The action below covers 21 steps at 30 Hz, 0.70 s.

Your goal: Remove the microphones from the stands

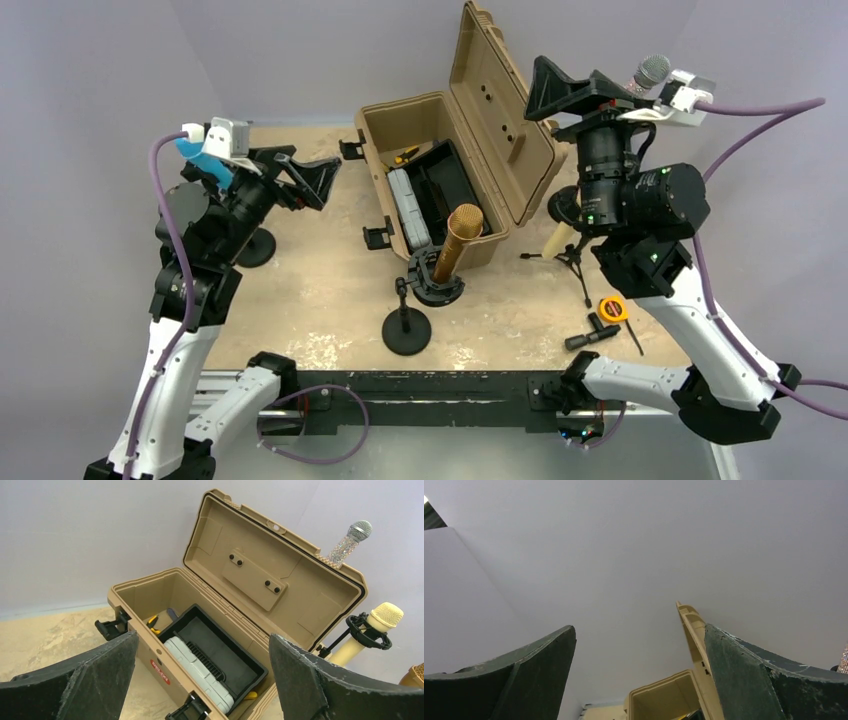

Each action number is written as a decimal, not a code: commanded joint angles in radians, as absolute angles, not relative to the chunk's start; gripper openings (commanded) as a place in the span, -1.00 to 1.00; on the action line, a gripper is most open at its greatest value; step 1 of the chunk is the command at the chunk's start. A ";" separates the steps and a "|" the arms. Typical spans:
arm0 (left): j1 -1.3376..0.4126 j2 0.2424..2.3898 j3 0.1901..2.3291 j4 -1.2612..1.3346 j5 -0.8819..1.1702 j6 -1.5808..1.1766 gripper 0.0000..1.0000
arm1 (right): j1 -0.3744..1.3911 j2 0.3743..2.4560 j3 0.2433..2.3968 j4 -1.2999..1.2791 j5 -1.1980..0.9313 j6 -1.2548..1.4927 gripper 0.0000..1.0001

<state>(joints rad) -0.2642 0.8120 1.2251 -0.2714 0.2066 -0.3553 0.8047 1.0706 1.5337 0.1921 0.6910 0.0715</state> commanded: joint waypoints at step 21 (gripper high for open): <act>-0.346 0.878 1.129 -0.022 0.647 -0.382 1.00 | 0.808 0.963 1.270 0.234 0.309 0.158 0.94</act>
